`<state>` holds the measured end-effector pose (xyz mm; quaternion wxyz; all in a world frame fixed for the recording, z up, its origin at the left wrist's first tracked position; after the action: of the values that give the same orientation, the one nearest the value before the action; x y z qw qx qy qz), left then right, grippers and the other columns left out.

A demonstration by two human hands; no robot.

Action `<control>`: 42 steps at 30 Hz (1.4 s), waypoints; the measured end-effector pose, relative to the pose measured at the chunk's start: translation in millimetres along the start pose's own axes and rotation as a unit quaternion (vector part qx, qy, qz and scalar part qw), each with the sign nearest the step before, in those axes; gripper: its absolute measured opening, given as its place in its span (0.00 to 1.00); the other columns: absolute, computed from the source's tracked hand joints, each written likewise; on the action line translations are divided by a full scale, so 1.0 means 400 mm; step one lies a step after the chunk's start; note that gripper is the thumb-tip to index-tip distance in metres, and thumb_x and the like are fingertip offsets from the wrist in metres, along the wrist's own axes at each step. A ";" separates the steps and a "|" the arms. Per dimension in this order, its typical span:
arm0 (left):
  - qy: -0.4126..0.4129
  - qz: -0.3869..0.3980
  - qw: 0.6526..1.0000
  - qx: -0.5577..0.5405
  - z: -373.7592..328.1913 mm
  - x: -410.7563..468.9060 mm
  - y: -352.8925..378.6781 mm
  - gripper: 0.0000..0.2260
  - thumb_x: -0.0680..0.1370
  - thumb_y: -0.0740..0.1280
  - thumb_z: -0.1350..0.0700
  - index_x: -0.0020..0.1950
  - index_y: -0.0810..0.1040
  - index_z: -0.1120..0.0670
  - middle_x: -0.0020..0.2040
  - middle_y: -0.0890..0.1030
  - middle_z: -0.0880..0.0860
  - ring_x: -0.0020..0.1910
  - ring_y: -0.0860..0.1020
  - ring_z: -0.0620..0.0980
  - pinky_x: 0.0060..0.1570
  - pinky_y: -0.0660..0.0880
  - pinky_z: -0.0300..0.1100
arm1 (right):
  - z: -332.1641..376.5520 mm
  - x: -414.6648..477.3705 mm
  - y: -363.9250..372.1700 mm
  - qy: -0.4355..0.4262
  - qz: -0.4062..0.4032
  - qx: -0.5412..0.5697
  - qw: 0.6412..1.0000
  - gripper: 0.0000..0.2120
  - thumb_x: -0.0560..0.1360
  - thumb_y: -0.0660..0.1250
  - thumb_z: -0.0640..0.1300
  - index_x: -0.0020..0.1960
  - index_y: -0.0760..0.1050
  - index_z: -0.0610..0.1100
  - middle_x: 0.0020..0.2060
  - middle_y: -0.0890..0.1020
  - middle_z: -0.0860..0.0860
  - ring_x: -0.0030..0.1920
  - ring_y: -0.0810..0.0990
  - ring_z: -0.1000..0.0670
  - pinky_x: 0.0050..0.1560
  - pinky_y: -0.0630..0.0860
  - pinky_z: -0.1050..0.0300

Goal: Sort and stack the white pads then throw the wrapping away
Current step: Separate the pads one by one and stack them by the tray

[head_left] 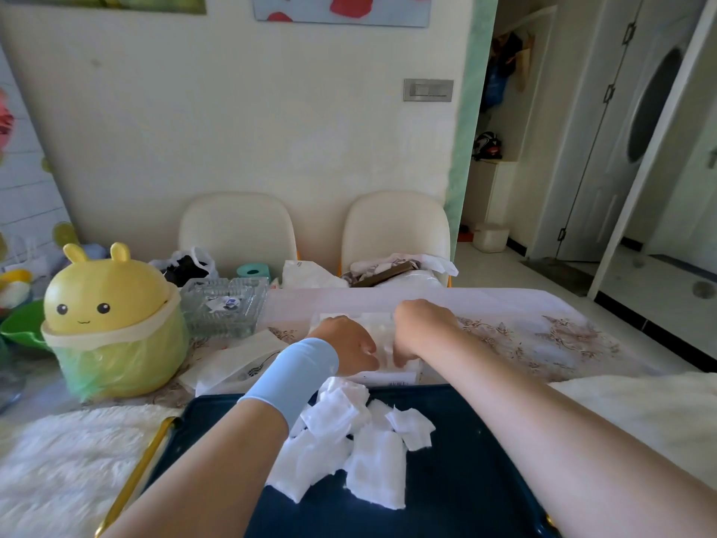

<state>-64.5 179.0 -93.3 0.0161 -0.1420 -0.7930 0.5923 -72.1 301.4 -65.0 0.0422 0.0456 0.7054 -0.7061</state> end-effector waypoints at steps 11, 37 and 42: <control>0.027 -0.034 0.998 -0.051 0.036 -0.007 0.004 0.18 0.71 0.73 0.45 0.60 0.81 0.41 0.56 0.76 0.45 0.54 0.76 0.49 0.55 0.74 0.41 | 0.018 -0.008 0.089 0.065 0.224 0.216 0.948 0.09 0.78 0.59 0.46 0.44 0.71 0.41 0.30 0.73 0.45 0.27 0.66 0.49 0.30 0.61 0.60; -0.016 0.011 0.984 0.174 0.012 0.039 0.074 0.26 0.84 0.46 0.48 0.81 0.45 0.52 0.81 0.42 0.53 0.80 0.43 0.55 0.78 0.45 0.55 | 0.024 -0.052 0.095 -0.195 0.035 0.141 0.970 0.29 0.86 0.49 0.54 0.83 0.47 0.44 0.82 0.47 0.48 0.81 0.45 0.50 0.79 0.46 0.52; -0.013 -0.001 0.989 0.150 0.035 0.043 0.093 0.25 0.84 0.48 0.51 0.81 0.49 0.52 0.81 0.44 0.54 0.80 0.43 0.56 0.77 0.44 0.56 | 0.034 -0.032 0.147 -0.196 0.071 0.059 0.976 0.31 0.84 0.41 0.61 0.82 0.40 0.49 0.81 0.39 0.50 0.80 0.37 0.52 0.79 0.39 0.49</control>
<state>-75.9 179.9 -135.1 0.0275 -0.1293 -0.6958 0.7059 -52.2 287.5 -121.7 0.2268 -0.0415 0.6353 -0.7370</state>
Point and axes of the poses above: each hand's wrist, its own x-axis towards the middle knuckle, its own y-axis out of the palm, z = x × y, the point moved 9 cm from there along x, towards the middle knuckle
